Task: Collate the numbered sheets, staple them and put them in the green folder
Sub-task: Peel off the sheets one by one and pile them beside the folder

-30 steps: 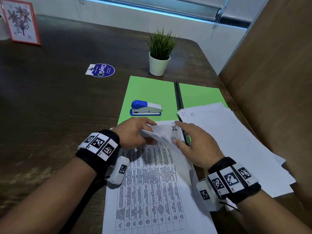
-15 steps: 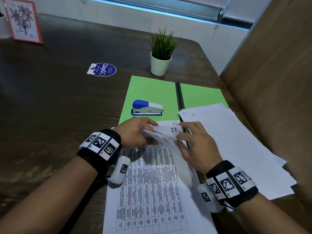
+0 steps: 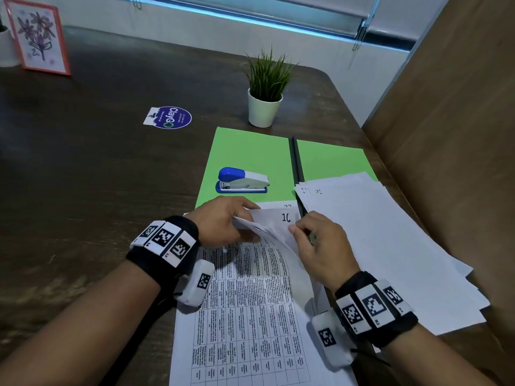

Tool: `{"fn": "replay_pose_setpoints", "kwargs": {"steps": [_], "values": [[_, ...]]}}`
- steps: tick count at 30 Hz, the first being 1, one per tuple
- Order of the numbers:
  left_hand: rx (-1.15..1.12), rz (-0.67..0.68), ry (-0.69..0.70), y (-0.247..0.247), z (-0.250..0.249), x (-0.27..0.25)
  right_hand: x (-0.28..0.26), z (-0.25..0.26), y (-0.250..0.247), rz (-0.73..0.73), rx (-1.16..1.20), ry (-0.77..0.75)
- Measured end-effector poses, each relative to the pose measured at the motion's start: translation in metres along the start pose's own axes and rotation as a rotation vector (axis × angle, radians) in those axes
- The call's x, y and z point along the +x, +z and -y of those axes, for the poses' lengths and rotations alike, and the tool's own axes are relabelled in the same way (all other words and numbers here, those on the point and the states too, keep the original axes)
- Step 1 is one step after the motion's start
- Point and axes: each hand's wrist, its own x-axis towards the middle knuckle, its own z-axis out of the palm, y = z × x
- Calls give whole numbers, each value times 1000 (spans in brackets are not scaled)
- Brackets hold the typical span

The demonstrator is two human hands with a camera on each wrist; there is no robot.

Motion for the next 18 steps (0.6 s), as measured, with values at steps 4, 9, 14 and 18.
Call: {"fn": "replay_pose_setpoints", "kwargs": {"steps": [4,9,14,18], "values": [[-18,3,14,1,1,0,0,-1,-4,270,86,201],[-48,-1,-4,0,-1,-1,-6,-12,0,94,92,275],[-32,-1,-5,0,0,-1,-11,-12,-6,108,128,304],[-5,-5,5,1,2,-1,-15,-16,-15,66,136,326]]}}
